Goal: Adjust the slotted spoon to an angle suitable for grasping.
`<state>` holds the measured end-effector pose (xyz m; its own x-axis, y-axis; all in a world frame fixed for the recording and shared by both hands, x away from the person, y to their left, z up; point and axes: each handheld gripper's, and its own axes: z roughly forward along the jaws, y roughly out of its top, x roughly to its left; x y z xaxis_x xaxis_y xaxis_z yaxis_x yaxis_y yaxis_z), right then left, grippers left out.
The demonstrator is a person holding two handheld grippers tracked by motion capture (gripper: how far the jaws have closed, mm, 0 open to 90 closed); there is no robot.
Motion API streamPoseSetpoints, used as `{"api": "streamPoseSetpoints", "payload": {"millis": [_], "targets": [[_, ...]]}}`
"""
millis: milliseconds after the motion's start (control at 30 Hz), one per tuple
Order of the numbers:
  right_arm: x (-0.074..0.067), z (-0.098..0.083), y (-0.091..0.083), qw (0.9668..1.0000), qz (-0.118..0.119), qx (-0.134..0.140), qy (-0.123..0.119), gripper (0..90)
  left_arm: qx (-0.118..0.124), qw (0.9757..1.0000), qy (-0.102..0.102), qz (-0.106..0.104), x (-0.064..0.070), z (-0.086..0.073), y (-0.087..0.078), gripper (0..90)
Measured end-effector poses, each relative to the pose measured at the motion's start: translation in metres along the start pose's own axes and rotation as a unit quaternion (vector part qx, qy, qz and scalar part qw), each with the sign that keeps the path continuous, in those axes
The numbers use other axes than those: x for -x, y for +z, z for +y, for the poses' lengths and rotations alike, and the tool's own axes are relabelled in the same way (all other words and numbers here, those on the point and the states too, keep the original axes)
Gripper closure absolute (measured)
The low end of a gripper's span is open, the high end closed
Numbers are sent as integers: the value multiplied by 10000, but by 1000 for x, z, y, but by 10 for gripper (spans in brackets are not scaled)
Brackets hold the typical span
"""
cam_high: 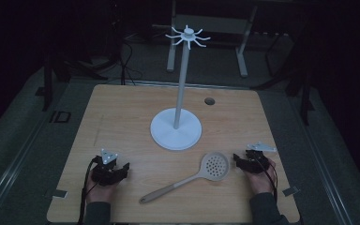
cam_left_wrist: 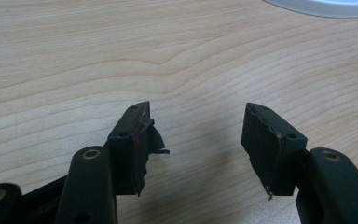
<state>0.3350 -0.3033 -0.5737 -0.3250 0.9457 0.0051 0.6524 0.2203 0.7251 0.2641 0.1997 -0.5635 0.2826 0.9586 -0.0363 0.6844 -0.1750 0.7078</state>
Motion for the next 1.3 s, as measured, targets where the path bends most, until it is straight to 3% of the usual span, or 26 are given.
{"api": "streamPoseSetpoints", "payload": {"millis": [33,133,167,233,367,533,767,800,867,1167,1300], "targets": [[1,0,-3,10000,-10,80,21,551,2,10000,-17,-1,0,0,0,432],[-1,5,-17,9986,106,508,-30,585,-12,10000,-10,2,0,1,1,432],[-1,5,-17,9986,106,508,-30,585,-12,10000,-10,2,0,1,1,432],[-7,13,-31,9962,275,810,-140,638,-6,10000,13,-6,0,1,1,433],[-21,23,-43,9927,701,928,-312,755,13,10000,-18,-10,0,0,0,432],[-40,34,-51,9878,985,1006,-673,898,15,10000,-35,-45,0,0,-1,444],[-68,39,-41,9823,1305,770,-1105,900,22,10000,9,-77,1,0,-2,457],[-79,39,-33,9802,1347,596,-1327,900,36,10000,-8,-76,0,0,-3,457],[-83,39,-29,9796,1351,484,-1405,899,41,10000,-23,-78,0,0,-4,457],[-87,35,-14,9791,1305,107,-1558,900,45,10000,-32,-81,0,0,-3,456],[-86,31,-15,9787,1286,75,-1600,900,42,10000,-28,-81,0,0,-2,457]]}}
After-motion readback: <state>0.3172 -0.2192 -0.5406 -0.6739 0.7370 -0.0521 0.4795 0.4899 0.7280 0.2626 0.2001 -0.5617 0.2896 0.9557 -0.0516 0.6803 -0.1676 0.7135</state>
